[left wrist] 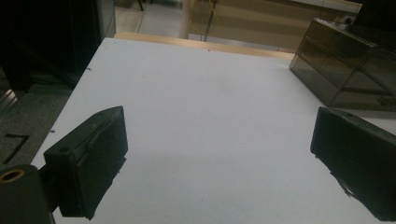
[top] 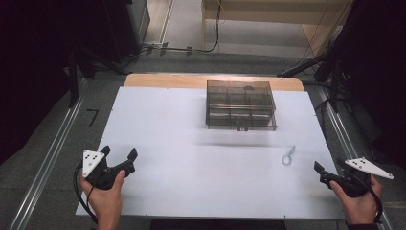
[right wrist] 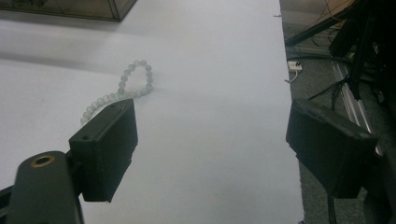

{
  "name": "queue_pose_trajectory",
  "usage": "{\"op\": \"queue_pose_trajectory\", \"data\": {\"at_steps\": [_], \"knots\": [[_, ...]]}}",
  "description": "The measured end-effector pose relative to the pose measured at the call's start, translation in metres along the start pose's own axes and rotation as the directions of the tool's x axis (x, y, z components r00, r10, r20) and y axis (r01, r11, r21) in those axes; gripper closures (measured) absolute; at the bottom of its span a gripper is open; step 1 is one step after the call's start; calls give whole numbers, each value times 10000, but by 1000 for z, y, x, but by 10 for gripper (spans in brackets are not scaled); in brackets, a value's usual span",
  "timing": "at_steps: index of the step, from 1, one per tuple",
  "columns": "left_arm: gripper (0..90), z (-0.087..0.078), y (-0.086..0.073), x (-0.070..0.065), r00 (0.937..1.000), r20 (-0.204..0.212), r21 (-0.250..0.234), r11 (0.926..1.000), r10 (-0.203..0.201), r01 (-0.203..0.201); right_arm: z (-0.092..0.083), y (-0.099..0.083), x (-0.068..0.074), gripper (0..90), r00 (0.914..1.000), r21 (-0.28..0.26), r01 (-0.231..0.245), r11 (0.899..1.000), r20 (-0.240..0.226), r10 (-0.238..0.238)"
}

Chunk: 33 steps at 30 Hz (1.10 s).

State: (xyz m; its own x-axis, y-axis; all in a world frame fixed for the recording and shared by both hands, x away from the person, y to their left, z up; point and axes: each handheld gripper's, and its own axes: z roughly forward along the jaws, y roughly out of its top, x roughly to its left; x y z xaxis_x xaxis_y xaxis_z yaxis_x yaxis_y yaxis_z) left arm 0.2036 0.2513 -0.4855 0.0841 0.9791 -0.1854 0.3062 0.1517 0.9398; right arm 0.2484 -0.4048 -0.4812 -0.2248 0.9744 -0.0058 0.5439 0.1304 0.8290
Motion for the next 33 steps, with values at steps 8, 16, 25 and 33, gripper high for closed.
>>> {"op": "queue_pose_trajectory", "data": {"at_steps": [8,16,25,33], "knots": [[42,0,0,1,10000,-12,36,10000,-43,43,4,1,4,147,9988,257,92,9996,-484,-79],[42,1,0,0,10000,-59,94,10000,15,-14,10,2,9,146,9982,463,259,9986,-561,-233],[43,1,-1,1,9999,-68,124,9999,-87,88,16,5,14,147,9980,482,375,9981,-527,-349],[43,1,-1,1,10000,-66,138,9999,-63,63,20,6,14,152,9983,484,362,9982,-475,-339]]}}
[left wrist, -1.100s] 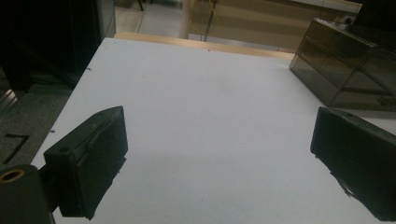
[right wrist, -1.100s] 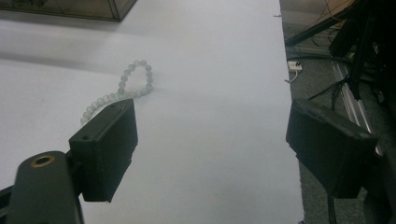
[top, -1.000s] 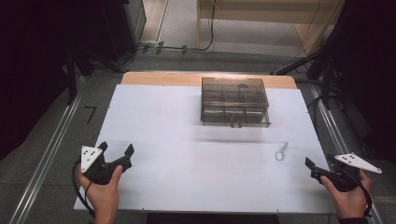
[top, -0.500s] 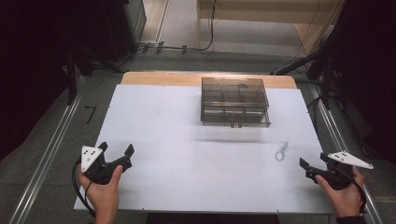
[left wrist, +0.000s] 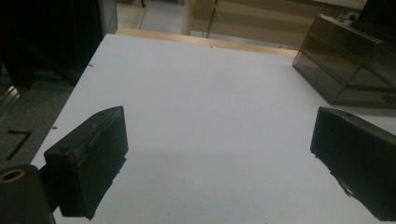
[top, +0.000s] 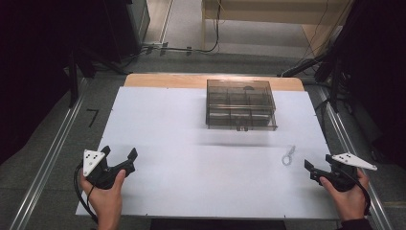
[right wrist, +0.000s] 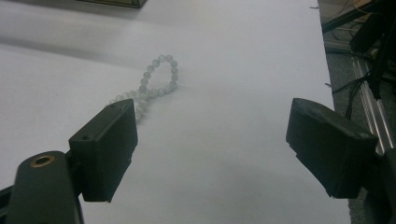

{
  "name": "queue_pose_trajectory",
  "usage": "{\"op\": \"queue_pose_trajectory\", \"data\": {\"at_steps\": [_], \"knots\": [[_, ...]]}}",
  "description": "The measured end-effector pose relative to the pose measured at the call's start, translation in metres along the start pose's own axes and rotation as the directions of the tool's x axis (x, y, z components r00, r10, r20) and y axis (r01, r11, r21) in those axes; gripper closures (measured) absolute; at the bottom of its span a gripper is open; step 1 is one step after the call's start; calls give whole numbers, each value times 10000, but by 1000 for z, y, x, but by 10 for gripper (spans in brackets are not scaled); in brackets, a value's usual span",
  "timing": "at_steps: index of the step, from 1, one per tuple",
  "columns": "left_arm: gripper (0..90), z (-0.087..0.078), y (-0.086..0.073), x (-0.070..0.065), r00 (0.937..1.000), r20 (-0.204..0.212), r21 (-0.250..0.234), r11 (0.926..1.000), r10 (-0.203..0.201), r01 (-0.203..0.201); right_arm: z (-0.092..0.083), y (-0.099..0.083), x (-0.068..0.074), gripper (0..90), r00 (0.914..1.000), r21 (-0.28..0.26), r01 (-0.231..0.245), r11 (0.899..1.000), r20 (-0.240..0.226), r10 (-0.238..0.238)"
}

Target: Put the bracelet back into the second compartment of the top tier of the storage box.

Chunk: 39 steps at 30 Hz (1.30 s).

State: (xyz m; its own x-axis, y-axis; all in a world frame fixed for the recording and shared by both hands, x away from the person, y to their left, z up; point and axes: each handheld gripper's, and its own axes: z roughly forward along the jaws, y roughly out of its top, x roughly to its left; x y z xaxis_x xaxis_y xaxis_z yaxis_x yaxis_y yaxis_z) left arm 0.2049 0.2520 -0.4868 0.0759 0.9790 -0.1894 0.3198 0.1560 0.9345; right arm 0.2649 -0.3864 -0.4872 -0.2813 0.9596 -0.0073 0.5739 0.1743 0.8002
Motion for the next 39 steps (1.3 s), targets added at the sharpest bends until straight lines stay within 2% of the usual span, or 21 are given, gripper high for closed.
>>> {"op": "queue_pose_trajectory", "data": {"at_steps": [7,32,39], "knots": [[43,0,0,0,10000,-31,20,10000,-6,7,4,3,2,163,9999,-28,173,9998,1,-173],[44,-1,0,2,10000,-34,60,10000,-67,67,21,10,11,167,9997,175,238,9996,-52,-237],[45,0,0,2,10000,-12,58,9999,-88,88,24,11,11,194,9998,149,200,9997,-58,-199]]}}
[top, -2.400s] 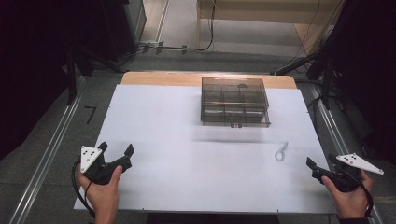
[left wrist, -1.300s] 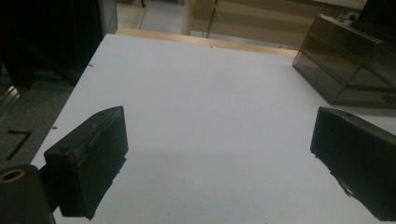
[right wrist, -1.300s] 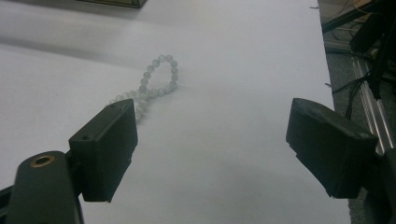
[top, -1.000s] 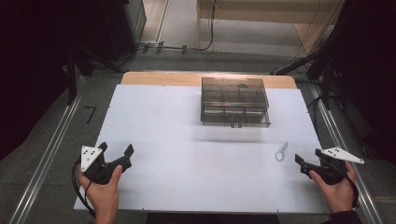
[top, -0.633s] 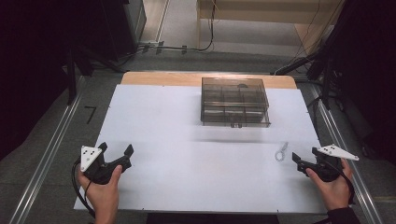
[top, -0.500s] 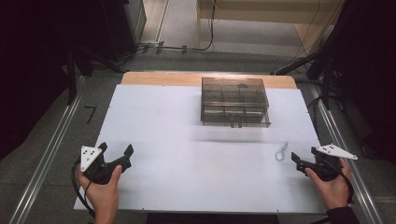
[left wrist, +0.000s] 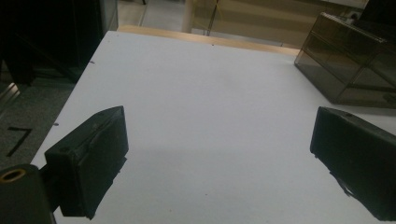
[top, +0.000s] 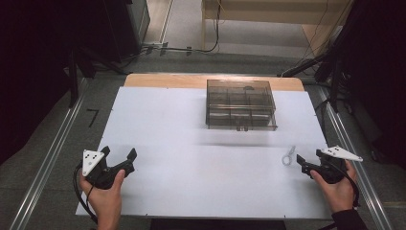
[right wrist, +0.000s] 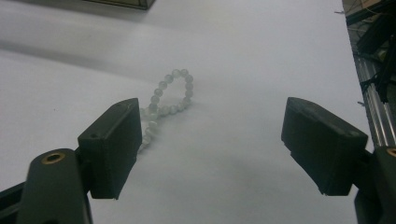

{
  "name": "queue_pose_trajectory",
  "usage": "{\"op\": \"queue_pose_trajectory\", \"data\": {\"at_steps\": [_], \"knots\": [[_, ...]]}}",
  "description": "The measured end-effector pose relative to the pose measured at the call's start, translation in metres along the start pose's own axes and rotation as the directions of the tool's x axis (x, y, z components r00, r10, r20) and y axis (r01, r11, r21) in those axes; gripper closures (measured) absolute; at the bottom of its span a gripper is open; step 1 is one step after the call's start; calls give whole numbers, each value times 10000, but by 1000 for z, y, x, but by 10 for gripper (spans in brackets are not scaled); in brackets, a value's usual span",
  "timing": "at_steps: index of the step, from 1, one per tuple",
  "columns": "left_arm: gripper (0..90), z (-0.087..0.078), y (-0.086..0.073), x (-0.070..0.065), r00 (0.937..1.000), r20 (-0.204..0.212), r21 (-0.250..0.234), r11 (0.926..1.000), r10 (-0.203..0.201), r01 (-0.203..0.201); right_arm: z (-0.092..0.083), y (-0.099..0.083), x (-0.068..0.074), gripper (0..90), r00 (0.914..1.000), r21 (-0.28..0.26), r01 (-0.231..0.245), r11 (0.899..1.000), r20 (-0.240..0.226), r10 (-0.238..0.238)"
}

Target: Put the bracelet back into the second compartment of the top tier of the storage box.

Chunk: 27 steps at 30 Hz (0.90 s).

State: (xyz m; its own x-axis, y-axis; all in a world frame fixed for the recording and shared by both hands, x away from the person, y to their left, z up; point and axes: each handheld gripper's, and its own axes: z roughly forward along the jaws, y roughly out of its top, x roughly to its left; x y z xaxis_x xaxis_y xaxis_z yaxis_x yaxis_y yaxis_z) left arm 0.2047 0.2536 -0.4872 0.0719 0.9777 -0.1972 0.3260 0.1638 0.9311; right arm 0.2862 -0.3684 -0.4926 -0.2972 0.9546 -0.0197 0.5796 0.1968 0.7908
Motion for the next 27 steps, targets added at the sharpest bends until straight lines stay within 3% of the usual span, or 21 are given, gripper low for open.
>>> {"op": "queue_pose_trajectory", "data": {"at_steps": [11,19,27], "knots": [[45,0,0,0,10000,5,47,10000,-2,2,10,4,3,218,9998,85,-117,9999,-139,118],[45,0,0,1,10000,44,35,10000,-23,23,20,10,10,276,9999,114,10,9999,-148,-9],[46,0,0,1,10000,55,49,10000,-23,23,29,15,13,327,9997,126,-198,9997,-117,200]]}}
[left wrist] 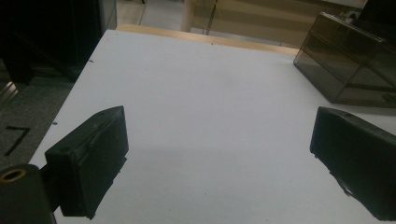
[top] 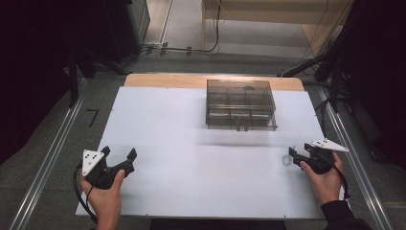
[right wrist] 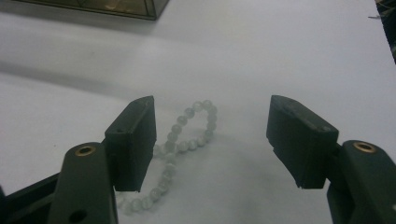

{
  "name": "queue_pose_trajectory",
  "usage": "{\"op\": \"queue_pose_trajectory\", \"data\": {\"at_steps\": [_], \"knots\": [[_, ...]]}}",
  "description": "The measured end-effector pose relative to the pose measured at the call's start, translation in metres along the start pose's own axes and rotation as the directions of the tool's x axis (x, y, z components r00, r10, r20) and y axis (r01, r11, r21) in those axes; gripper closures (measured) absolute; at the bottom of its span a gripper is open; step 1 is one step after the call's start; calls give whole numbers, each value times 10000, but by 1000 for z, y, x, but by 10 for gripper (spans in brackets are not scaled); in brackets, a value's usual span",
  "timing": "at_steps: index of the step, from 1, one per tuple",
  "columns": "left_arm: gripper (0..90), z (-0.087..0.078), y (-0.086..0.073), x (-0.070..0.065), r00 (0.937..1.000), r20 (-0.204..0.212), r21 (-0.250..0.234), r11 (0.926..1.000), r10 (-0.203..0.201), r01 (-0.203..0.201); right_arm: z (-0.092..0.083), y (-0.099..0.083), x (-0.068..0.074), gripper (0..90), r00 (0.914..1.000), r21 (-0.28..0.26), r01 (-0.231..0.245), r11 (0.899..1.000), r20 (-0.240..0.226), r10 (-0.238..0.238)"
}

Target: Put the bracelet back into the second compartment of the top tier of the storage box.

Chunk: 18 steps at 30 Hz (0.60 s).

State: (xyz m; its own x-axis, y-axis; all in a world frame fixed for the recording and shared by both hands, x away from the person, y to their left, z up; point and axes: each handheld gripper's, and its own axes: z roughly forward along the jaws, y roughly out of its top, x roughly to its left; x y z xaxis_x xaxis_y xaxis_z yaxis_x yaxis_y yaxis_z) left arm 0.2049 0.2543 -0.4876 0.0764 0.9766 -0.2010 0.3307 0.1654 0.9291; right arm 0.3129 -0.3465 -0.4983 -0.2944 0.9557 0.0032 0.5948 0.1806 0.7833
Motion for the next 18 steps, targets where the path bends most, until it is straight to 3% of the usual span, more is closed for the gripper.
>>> {"op": "queue_pose_trajectory", "data": {"at_steps": [10,18], "knots": [[49,0,0,1,10000,12,12,10000,-13,13,3,2,-1,458,10000,142,-89,9999,-21,89],[49,0,0,1,10000,4,27,10000,-33,33,3,2,-2,615,9995,337,-234,9992,-208,241]]}}
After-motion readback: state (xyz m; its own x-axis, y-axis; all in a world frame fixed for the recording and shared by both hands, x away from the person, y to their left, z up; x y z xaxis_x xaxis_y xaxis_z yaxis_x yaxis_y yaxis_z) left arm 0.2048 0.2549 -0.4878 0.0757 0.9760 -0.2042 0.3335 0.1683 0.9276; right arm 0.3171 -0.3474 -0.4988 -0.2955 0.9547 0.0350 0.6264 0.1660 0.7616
